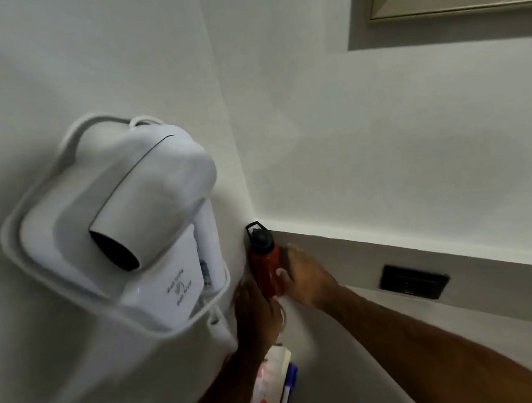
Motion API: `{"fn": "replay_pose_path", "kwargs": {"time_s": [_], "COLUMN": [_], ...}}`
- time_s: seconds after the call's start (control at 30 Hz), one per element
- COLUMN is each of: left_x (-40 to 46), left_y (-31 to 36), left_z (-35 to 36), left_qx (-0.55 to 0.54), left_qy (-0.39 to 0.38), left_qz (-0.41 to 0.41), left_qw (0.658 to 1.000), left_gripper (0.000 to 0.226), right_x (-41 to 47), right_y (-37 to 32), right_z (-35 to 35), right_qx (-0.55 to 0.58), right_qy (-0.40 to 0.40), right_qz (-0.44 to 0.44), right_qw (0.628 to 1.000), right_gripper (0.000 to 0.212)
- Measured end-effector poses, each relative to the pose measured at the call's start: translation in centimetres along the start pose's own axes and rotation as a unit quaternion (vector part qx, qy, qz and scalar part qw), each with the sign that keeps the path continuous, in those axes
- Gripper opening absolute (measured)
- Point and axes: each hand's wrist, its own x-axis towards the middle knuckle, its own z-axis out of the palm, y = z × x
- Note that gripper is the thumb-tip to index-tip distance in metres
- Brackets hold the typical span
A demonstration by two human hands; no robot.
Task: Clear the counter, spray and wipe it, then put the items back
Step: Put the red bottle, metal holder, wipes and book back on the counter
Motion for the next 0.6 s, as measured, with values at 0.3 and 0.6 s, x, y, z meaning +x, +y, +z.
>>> {"fn": "replay_pose_path", "kwargs": {"time_s": [0.3,0.6], "left_x": [5.3,5.0], "left_y": [-1.4,-0.3], "left_z": [2.6,3.8], "left_qx": [-0.262,-0.216], "left_qy": [-0.007,-0.014], "left_qz": [-0.064,-0.002], "left_qw": [0.963,0.976], "left_gripper": [0.040,0.030], "right_x": [6.4,2.5], "right_y": [-1.7,-0.6], "right_z": [4.1,1.1], "right_qx": [0.121,0.132], "right_qy": [0.045,0.102], "right_qz": [0.098,0.099], "right_qw": [0.987,0.981], "right_gripper": [0.055,0.050]}}
